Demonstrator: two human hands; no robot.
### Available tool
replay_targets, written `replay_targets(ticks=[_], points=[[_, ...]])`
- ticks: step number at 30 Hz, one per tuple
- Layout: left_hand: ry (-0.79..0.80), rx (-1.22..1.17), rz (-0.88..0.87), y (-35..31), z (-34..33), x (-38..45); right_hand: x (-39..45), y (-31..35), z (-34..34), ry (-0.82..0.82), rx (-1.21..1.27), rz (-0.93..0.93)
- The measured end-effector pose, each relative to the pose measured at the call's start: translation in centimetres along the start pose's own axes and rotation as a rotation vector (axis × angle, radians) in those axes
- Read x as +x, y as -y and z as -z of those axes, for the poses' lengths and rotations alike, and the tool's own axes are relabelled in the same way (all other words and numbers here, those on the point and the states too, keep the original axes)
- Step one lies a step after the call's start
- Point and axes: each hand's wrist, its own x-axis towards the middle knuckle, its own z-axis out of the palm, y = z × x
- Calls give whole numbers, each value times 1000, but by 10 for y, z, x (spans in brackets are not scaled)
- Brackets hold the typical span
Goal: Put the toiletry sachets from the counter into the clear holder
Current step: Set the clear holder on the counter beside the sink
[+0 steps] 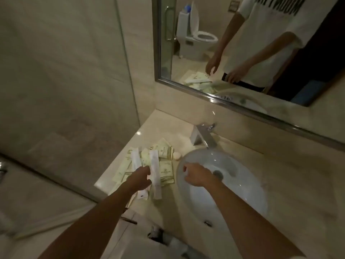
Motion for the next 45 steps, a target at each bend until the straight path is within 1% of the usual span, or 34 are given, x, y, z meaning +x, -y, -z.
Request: replay_targets(ticks=[2, 4, 7, 9, 12, 17, 20, 25, 28, 31, 34, 36, 40, 45], points=[[-17, 105, 32, 16, 5, 9, 19, 16, -6, -11, -6, 3], [-29, 251, 4, 31, 9, 15, 34, 32, -15, -9, -3, 6], [-87, 406, -157, 54, 10, 28, 58, 49, -32, 5, 4, -13], [-120, 465, -251, 66, 8, 35, 70, 57, -47, 4, 28, -34], [-37, 520, -283, 74, 8, 40, 84, 69, -68, -17, 89, -88], [-19, 567, -350, 79, 2, 48, 100, 86, -96, -54, 193, -218], [-19, 572, -387, 80, 2, 51, 103, 92, -106, -81, 205, -268], [-18, 635, -513, 87, 8, 57, 113, 93, -108, -63, 276, -330], [-49, 679, -600, 90, 15, 62, 118, 89, -103, -31, 357, -359], [-110, 746, -685, 85, 30, 63, 115, 80, -91, 8, 388, -276], [-152, 777, -785, 76, 43, 66, 107, 66, -77, 35, 490, -190], [-184, 799, -817, 66, 50, 68, 96, 51, -66, 47, 583, -176], [-229, 821, -858, 35, 51, 75, 73, 13, -48, -13, 653, -178], [-289, 835, -994, -20, 30, 89, 36, -41, -28, -65, 698, -204]])
